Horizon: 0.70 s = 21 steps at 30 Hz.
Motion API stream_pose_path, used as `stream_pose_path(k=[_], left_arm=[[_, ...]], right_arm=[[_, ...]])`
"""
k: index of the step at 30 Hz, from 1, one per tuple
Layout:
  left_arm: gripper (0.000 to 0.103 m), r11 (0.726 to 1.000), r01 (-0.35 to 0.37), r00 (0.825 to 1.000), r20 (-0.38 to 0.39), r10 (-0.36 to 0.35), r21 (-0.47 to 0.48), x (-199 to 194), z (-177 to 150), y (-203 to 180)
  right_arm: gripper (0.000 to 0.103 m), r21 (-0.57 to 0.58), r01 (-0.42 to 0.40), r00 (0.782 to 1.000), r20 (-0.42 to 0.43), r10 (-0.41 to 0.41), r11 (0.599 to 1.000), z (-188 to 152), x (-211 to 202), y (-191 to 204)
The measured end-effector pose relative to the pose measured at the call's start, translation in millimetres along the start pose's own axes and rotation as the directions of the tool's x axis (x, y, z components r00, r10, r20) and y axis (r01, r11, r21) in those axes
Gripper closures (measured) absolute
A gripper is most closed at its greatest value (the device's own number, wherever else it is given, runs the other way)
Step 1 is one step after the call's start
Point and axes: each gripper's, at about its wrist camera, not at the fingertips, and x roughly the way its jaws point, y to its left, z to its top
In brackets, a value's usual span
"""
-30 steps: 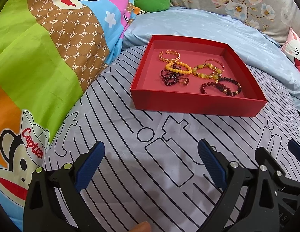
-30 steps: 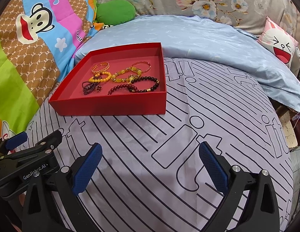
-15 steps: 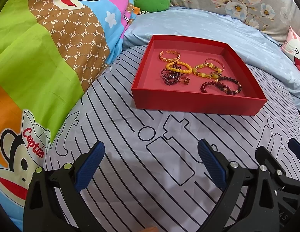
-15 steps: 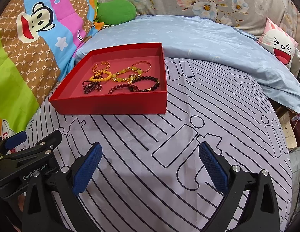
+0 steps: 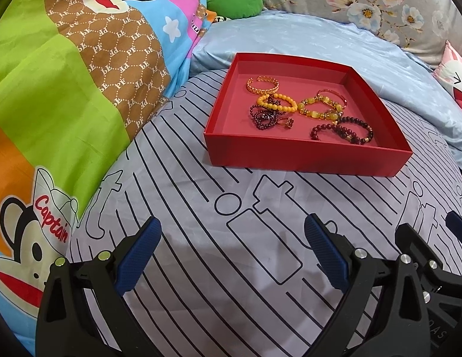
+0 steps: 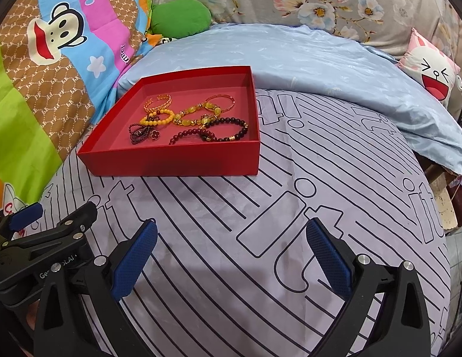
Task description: Organize jewelry
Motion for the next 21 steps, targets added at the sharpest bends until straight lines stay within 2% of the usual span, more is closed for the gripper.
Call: stream_pose_path(k=[21], left_arm=[[0.011,1.000,-0.004,1.000,0.009,0.004,0.007,-2.7,3.0,-0.6]], right_arm=[[0.006,0.000,0.001,1.000,0.001,-0.001,1.000,1.1,0.1,-0.4]])
